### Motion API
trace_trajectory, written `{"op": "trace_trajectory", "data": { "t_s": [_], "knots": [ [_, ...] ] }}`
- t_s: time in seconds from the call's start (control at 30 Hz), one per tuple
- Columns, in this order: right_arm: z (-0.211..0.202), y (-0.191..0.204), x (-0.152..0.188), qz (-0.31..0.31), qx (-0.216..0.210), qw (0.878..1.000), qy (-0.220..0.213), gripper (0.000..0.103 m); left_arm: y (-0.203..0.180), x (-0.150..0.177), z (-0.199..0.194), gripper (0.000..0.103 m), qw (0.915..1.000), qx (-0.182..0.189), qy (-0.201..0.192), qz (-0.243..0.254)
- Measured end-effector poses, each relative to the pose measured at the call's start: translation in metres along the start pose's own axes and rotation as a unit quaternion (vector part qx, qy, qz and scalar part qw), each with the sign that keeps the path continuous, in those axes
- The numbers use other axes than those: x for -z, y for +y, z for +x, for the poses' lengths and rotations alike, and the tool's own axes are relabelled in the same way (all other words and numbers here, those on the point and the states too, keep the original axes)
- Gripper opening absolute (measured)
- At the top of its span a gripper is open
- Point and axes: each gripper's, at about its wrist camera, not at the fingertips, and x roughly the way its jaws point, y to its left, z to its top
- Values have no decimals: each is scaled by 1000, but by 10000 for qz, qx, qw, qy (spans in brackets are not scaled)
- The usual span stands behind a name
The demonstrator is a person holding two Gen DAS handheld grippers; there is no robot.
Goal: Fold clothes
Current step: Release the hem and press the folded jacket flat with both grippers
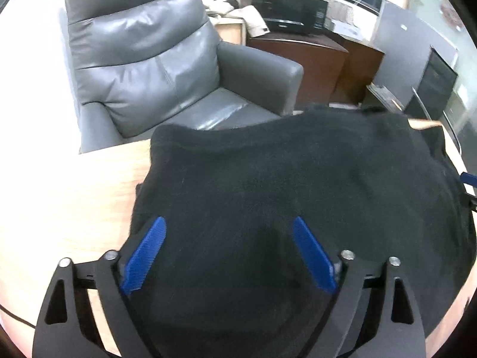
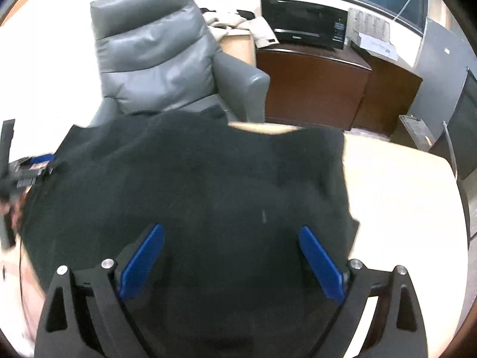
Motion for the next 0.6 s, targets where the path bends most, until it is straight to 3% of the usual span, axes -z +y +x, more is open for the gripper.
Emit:
{"op": "trace_trajectory", "data": {
  "t_s": [0.07,0.17,0.27,0.37,0.43,0.5,0.6],
  "knots": [
    [1,-4,21,-58,-72,9997,238,98,4,7,10,94,9999,105,112,-11],
    [12,-4,51,-372,136,9976,566,98,9,14,14,95,9995,311,-49,-95],
    [10,-15,61,-63,202,9989,429,101,8,26,10,95,9995,294,-70,-134],
    [11,-45,83,882,-117,9938,662,102,3,49,-3,95,9994,311,-3,-168],
    [1,-46,90,958,-142,9929,692,102,-6,69,-19,96,9997,220,57,-101],
    [-23,-35,91,457,-158,9978,448,102,-15,82,-34,95,9998,148,61,123],
    [-50,-44,94,460,-700,9960,307,102,-35,83,-54,94,9972,325,-98,670]
  ]
}}
